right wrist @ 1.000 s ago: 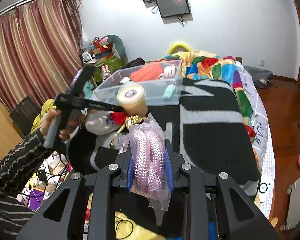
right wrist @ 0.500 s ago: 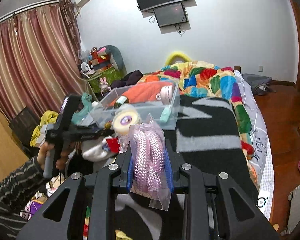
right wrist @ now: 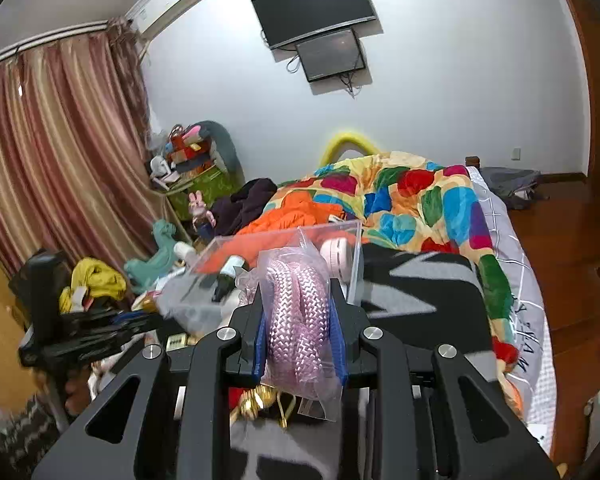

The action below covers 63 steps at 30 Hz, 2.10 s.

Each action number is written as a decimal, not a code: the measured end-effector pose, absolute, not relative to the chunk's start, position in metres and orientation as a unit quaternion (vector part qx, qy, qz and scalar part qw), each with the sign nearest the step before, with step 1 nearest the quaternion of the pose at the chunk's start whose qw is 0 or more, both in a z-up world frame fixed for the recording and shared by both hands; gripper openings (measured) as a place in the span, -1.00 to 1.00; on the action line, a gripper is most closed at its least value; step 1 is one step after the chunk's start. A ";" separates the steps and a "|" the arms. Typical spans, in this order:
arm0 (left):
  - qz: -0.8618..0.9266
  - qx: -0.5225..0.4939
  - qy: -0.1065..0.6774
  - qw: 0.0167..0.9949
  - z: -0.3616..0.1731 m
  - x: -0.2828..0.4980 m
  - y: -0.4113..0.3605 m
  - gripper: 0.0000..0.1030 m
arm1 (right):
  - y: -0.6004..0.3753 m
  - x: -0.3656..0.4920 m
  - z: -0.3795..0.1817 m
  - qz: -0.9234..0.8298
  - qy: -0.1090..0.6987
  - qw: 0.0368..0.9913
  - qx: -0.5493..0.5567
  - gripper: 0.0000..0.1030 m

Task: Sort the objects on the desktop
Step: 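Drop the tassel and pink rope into the clear box, opening both grippers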

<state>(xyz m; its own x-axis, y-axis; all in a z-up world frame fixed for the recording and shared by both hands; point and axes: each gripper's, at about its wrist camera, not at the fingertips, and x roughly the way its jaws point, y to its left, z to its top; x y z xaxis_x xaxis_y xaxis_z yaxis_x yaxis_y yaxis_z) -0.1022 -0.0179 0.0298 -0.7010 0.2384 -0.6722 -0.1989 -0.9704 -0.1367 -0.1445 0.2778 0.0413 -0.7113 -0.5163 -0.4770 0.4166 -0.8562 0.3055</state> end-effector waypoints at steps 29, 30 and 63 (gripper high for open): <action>0.922 -0.384 -0.004 0.049 -0.018 -0.190 -0.032 -0.70 | 0.206 -0.227 -0.008 -0.923 -0.042 0.208 0.321 -0.54; 0.922 -0.384 -0.001 0.046 -0.018 -0.190 -0.030 -0.70 | 0.203 -0.226 -0.009 -0.924 -0.034 0.205 0.320 -0.54; 0.943 -0.327 0.015 0.058 0.027 -0.115 -0.018 0.58 | 0.190 -0.141 0.028 -0.963 0.100 0.137 0.209 0.62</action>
